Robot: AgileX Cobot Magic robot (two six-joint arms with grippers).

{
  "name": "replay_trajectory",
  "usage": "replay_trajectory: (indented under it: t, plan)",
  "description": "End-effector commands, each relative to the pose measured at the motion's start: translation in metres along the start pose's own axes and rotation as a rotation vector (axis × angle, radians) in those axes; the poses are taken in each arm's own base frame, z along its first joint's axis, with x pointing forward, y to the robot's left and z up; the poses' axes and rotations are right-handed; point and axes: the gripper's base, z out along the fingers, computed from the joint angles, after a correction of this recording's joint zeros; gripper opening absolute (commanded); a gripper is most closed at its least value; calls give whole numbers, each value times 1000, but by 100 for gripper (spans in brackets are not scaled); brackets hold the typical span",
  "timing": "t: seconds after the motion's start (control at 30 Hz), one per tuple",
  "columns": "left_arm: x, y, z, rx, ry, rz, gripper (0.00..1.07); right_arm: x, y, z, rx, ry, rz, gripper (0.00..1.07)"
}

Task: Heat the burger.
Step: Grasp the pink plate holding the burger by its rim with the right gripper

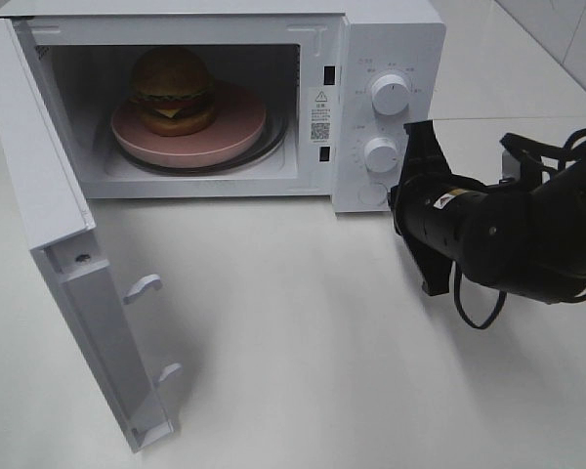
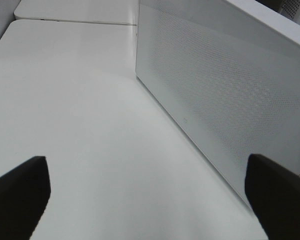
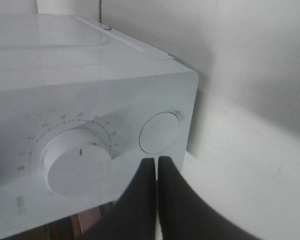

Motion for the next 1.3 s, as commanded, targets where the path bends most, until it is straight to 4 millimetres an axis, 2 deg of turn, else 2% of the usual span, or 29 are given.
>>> replay_trajectory:
  t: [0.03, 0.17, 0.47, 0.7, 0.9, 1.03, 1.27, 1.3]
  plan:
    - [0, 0, 0, 3, -12, -6, 98, -2, 2, -11, 16, 41, -95, 1]
    - [0, 0, 0, 3, -12, -6, 98, -1, 9, -25, 28, 104, -232, 2]
    - [0, 0, 0, 3, -12, -6, 98, 2, 16, -42, 59, 209, -498, 2]
    - [0, 0, 0, 3, -12, -6, 98, 6, 18, -58, 84, 333, -796, 3]
    - [0, 0, 0, 3, -12, -6, 98, 10, 20, -66, 91, 442, -992, 4]
    - [0, 0, 0, 3, -12, -6, 98, 16, 24, -71, 104, 577, -1203, 4]
    - [0, 0, 0, 3, -12, -6, 98, 19, 31, -76, 142, 716, -1377, 4]
    - [0, 0, 0, 3, -12, -6, 98, 19, 35, -78, 155, 752, -1456, 5]
